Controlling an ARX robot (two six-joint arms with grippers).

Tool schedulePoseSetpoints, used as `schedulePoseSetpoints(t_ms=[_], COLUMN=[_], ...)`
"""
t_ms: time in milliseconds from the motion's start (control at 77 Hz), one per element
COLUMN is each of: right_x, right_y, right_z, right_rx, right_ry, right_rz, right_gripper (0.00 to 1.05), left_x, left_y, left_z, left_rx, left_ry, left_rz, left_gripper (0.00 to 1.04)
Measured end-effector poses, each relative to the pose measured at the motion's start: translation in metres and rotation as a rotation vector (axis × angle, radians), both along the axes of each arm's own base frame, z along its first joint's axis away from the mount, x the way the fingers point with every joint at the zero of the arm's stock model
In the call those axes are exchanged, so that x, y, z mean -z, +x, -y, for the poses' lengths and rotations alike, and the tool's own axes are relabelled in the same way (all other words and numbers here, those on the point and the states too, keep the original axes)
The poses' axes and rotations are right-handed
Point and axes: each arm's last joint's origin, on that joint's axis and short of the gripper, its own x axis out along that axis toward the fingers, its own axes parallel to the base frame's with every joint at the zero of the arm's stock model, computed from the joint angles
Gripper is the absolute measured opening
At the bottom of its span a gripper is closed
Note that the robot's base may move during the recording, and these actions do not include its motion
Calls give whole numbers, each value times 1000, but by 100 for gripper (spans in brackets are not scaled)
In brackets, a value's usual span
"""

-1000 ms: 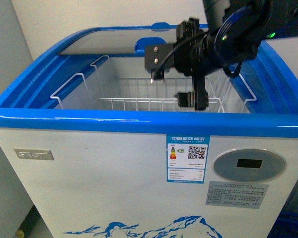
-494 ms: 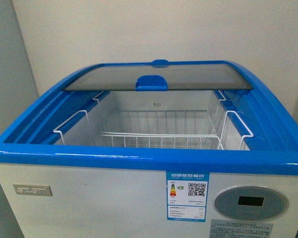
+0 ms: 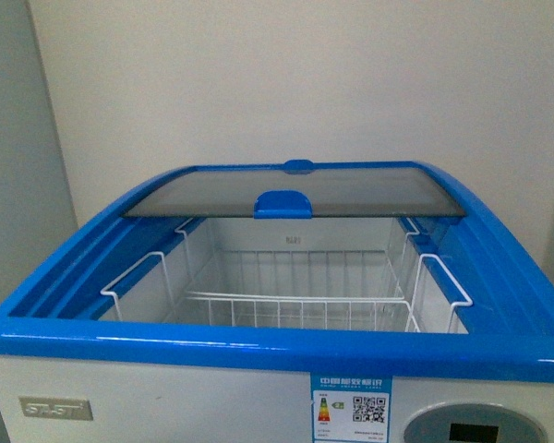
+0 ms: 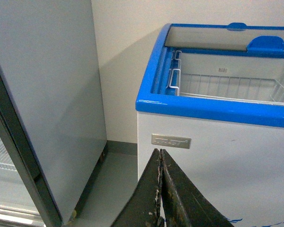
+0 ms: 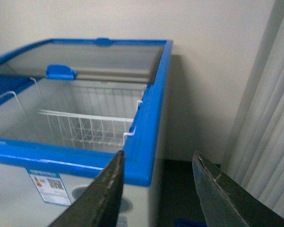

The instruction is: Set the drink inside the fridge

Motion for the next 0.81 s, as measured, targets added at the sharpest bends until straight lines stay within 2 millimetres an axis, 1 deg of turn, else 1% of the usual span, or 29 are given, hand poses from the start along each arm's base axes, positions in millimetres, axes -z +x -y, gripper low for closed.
schedulePoseSetpoints(t_ms=[13,130,195,325,649,753,805], right_x=[2,15,19,35,50,58,57], right_y=[-1,-5,-7,-9,-15,-24,-26], right_z=[0,0,0,0,0,0,0], right_rx=[0,0,-2,-1,0,1,-1], right_ry=[0,-3,-3,-3,-3,-3,-3], right_rz=[0,10,23,2,16,-5,14], right_gripper=[22,2,3,3,3,3,3], left_x=[0,0,0,0,0,0,0], left_y=[0,0,0,0,0,0,0], left_z=[0,0,0,0,0,0,0], left_rx=[0,0,0,0,0,0,0], left_ry=[0,0,0,0,0,0,0], left_rz=[0,0,0,0,0,0,0], left_gripper=[3,3,3,3,3,3,3])
